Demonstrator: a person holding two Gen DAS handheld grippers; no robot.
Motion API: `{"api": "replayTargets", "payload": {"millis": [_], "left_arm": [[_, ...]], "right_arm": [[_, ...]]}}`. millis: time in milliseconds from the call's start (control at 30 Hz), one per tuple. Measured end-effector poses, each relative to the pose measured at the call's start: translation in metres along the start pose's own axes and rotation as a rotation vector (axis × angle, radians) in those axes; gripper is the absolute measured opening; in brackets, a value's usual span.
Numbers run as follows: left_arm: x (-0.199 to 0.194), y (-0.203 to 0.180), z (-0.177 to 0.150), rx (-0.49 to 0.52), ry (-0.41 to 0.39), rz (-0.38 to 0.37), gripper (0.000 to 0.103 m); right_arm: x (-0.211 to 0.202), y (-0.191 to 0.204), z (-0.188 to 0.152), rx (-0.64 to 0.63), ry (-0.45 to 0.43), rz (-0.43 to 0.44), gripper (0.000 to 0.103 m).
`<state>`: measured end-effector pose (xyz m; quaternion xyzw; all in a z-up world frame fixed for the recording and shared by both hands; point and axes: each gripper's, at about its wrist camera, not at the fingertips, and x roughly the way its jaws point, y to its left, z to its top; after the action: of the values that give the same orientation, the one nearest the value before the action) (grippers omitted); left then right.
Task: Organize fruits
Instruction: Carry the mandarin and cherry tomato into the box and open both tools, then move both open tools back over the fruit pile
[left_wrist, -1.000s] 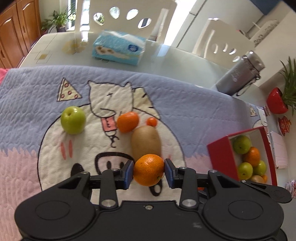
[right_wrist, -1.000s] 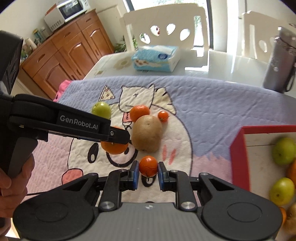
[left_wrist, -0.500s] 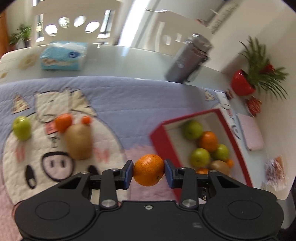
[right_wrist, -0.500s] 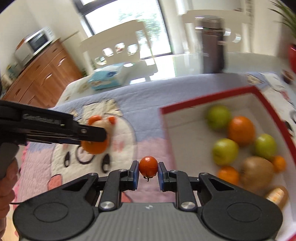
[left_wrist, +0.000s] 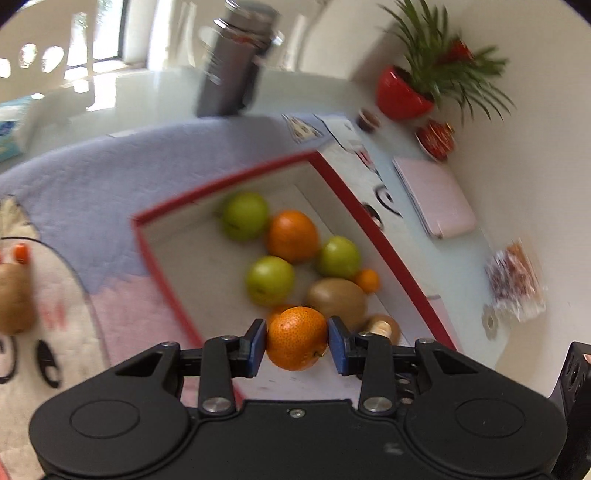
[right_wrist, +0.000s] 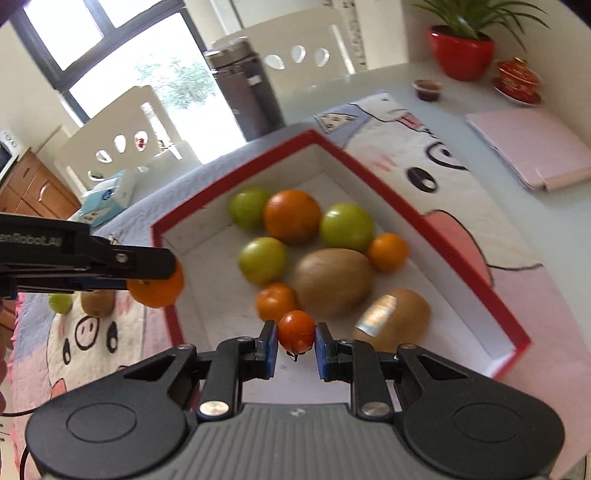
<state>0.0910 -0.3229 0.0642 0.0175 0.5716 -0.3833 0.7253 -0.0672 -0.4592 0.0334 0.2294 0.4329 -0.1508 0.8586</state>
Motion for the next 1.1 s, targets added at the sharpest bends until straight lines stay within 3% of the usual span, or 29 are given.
{"api": "replayTargets", "payload": {"millis": [267,667,700,767,833,900,1100], "left_arm": [[0.047,-0.035,-0.008,0.044,0.119,-0.026,0.043],[0.08,-0.053,-0.008,0.102,0.172,0.02,0.043],[0.079,-0.054,-0.008,0.104,0.169,0.025,0.047],[0.077,-0.053,-0.006,0.101,0.157,0.023,0.07],[0.075,-0.052,-0.005,0.101,0.146,0.029,0.071],[0.073,-0.051,-0.003,0.094,0.142,0.02,0.071],[0.061,-0.044,0.0,0.079,0.116,0.01,0.076]], "right_arm": [[0.007,-0.03,-0.014,0.067,0.071,-0.045,0.023],[0.019,-0.04,-0.018,0.071,0.111,-0.061,0.025],[0.019,-0.041,-0.018,0.07,0.111,-0.059,0.026],[0.019,-0.041,-0.017,0.073,0.109,-0.048,0.036],[0.017,-0.041,-0.015,0.078,0.1,-0.049,0.057],[0.014,-0.042,-0.014,0.093,0.099,-0.035,0.062],[0.008,-0.047,-0.011,0.157,0.091,-0.02,0.063]]}}
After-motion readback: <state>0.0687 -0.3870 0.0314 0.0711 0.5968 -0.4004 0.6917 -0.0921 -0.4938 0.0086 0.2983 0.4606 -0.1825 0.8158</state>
